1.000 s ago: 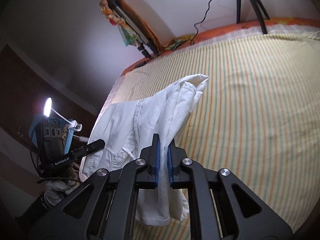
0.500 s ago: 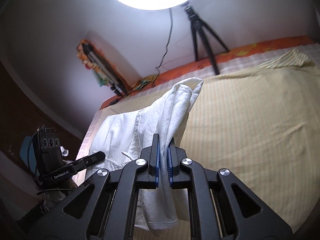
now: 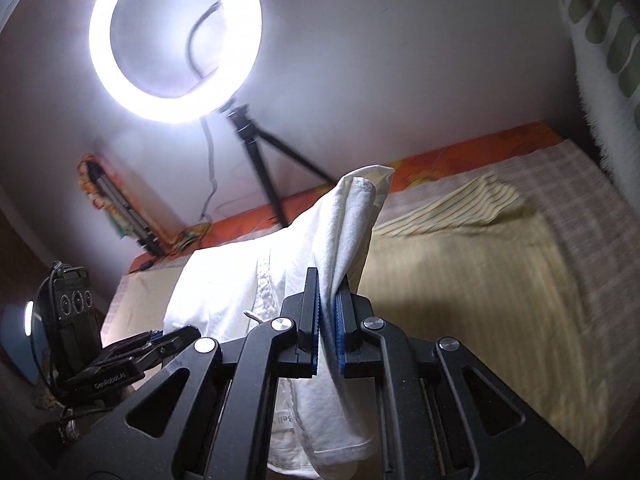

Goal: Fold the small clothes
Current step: 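Grasp the shirt bundle with both tools and lift it up, then lay the shirt bundle down near the pillow and open both tools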

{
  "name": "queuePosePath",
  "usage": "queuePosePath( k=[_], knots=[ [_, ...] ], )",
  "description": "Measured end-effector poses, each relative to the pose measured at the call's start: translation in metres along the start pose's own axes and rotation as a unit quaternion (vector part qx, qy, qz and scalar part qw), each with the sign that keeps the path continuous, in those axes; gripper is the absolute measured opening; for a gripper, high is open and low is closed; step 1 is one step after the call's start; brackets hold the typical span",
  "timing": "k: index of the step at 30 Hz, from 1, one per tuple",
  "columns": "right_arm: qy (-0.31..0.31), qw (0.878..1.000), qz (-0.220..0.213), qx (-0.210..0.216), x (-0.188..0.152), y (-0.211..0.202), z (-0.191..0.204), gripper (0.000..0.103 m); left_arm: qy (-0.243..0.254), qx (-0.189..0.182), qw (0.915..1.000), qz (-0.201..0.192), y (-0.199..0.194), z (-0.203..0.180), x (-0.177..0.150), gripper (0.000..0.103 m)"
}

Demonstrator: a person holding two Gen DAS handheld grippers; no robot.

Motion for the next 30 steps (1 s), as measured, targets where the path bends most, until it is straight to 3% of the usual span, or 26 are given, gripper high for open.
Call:
queuePosePath(
  k=[10,19,21,24,26,28,30],
  knots=[
    [0.01,0.999,-0.011,-0.051,0.025,0.017,-0.061,0.007,0.027,0.013,0.9994,0.018,0.067,-0.024,0.011,0.01],
    [0.006,0.994,0.0,-0.107,0.025,0.032,-0.086,0.008,0.04,0.032,0.9983,0.026,0.078,-0.025,0.01,0.012],
    [0.001,0.992,0.003,-0.123,0.024,0.033,-0.089,0.01,0.045,0.037,0.9979,0.029,0.081,-0.029,0.011,0.02],
    [-0.005,0.987,0.001,-0.158,0.025,0.031,-0.094,0.016,0.05,0.039,0.9975,0.033,0.077,-0.028,0.009,0.034],
    [-0.004,0.986,-0.003,-0.169,0.025,0.027,-0.096,0.039,0.051,0.041,0.9974,0.031,0.074,-0.028,0.009,0.04],
    [-0.008,0.984,-0.017,-0.177,0.027,0.019,-0.094,0.055,0.05,0.042,0.9974,0.029,0.071,-0.029,0.009,0.049],
    [-0.013,0.983,-0.025,-0.179,0.03,0.012,-0.091,0.06,0.048,0.046,0.9974,0.027,0.066,-0.028,0.009,0.063]
  ],
)
Point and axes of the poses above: each gripper's, at about its wrist camera, not at the fingertips, and y roughly the way its jaws point, z to its left, x to its top, the point moved 5 cm from there along y, roughly the way its jaws point, and after that the axes turned 2 degrees about x, right-handed, at the moved point
